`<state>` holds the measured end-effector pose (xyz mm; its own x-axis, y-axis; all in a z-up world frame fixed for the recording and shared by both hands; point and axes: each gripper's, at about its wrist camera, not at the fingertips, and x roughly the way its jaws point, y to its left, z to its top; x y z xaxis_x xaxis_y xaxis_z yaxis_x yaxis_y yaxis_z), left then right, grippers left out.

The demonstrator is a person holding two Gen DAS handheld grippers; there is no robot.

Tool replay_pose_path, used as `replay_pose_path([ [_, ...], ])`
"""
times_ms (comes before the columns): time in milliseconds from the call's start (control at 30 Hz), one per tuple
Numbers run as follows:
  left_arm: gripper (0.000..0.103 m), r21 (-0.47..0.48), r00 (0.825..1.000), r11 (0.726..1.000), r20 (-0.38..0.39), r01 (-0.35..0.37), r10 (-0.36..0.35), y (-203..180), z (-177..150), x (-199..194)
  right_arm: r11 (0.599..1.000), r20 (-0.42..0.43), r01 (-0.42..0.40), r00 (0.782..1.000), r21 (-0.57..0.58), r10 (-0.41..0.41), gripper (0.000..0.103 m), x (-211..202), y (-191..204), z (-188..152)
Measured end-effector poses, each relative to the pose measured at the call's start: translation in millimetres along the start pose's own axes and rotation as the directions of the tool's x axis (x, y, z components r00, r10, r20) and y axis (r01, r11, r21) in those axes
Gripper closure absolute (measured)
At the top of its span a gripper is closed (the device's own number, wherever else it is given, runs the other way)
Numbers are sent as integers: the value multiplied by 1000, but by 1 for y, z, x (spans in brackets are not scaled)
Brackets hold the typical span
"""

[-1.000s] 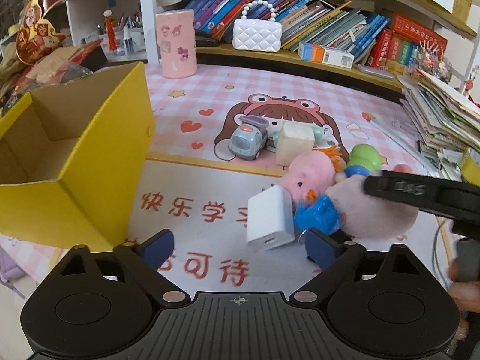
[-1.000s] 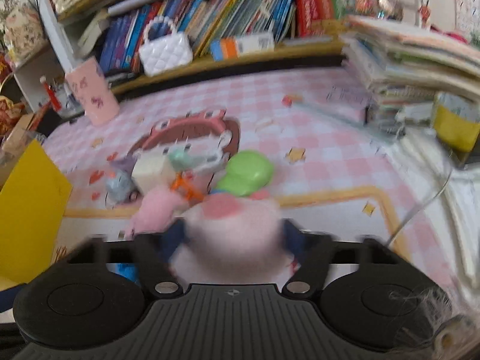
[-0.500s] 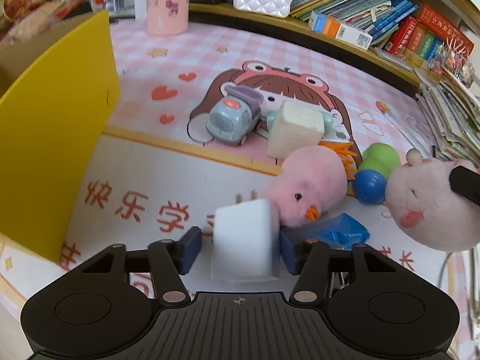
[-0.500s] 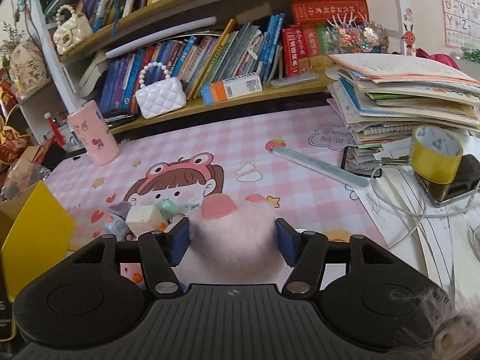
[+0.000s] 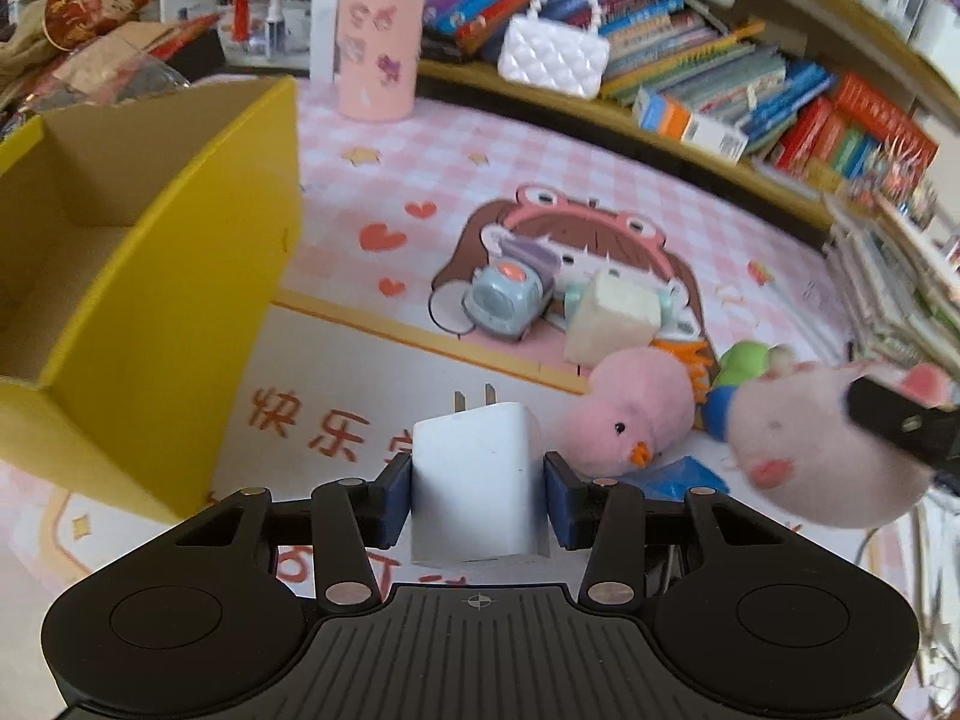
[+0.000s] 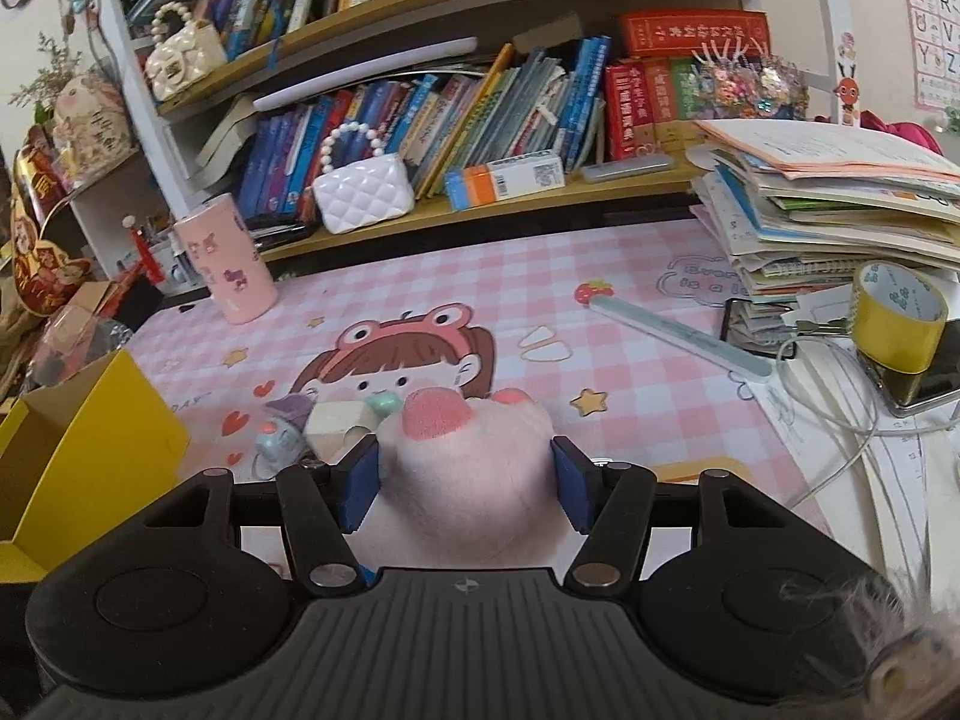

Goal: Organize objects
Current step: 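Grasp the pink plush pig with the right tool while the left tool grasps the white charger, then carry the plush pig in the right tool while the left tool carries the charger over the yellow box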

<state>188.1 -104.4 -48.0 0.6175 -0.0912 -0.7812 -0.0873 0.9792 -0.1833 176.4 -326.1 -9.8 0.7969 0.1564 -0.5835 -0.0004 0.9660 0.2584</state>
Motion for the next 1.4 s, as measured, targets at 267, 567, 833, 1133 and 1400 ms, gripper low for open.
replay_pose_path([
  [267,60,18,996,997,36,78,-79,23,-11,-30,999,18,0,1000,-33,0,46,-22,40,-17],
  [567,60,83,986,985,60,151,-156,72,-30,-69,998,33,55,998,-13,-55,46,-56,96,-53],
  [833,60,72,983,983,60,167,-171,143,-48,-105,997,4,74,997,-12,-74,46,-84,161,-102],
  [1133,60,34,991,994,82,103,-106,220,-68,-139,1000,-73,-9,997,-27,7,46,-93,237,-153],
  [1400,60,-11,991,998,125,55,-53,266,-77,-165,993,-108,-90,991,-71,82,46,-99,288,-170],
])
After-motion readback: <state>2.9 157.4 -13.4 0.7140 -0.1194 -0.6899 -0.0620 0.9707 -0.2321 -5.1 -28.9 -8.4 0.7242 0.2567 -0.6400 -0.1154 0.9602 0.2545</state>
